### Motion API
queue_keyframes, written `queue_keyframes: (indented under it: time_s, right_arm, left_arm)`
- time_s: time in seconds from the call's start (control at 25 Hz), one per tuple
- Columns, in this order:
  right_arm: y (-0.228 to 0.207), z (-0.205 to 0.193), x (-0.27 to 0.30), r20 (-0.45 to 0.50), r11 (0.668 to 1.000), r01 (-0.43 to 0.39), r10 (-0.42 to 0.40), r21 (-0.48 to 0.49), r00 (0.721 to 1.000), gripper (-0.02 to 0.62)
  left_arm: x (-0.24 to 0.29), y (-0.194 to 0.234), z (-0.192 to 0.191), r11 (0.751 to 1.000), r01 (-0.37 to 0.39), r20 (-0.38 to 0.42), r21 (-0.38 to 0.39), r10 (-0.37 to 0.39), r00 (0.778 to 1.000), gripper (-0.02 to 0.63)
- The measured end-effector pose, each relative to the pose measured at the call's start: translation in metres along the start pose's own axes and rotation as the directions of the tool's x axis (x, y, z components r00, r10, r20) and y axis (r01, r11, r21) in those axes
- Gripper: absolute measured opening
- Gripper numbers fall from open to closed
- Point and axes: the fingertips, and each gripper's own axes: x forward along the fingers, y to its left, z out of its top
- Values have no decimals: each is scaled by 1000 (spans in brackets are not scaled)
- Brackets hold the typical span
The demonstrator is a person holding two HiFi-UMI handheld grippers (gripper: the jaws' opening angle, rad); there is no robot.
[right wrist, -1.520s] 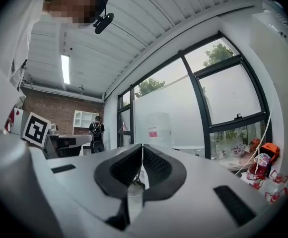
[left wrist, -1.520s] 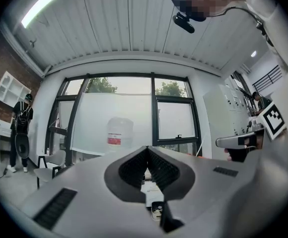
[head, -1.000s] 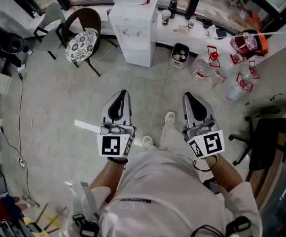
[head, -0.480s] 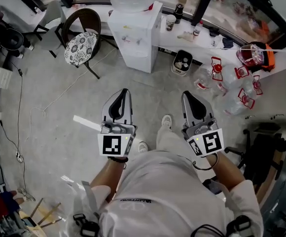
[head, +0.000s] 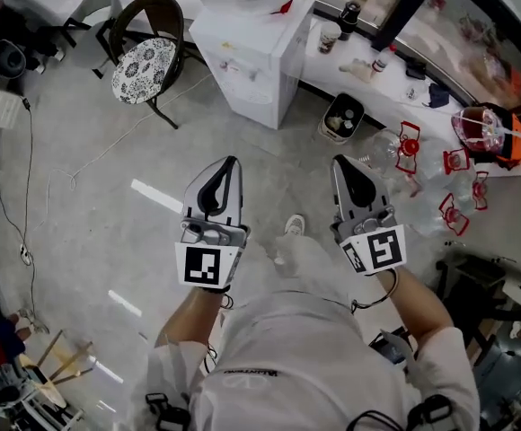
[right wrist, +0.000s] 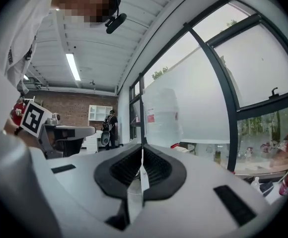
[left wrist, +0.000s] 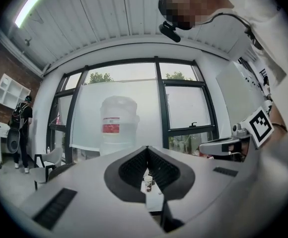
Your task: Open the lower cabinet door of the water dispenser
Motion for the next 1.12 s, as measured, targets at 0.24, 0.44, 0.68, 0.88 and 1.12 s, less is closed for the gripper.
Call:
queue_keyframes:
  time_s: [0.24,0.44,0.68,0.88,1.12]
  right_arm:
    - [-28,-77,53,-14,999,-20,20,39,1000,19]
    - [-41,-168,102,9,999,-19,19,37,1000,18]
    - [-77,-304,153,37,997,5,-8,71,999,20]
    - [-102,-418,191,20,997,-32,31,66,999,20]
    - [-115,-519,239,11,997,-63,63,43,998,20]
  left_arm:
    - [40,11,-90,1000,-13,-21,-24,13,1000,3]
    - [74,34,-176,999,37,20,6,-37,999,3]
    - [117,58,-325,999,31,12,23,-31,999,3]
    - [154,61,-431,998,49,17,36,-50,999,3]
    - [178,72,-532,997,75,2,4,-75,997,3]
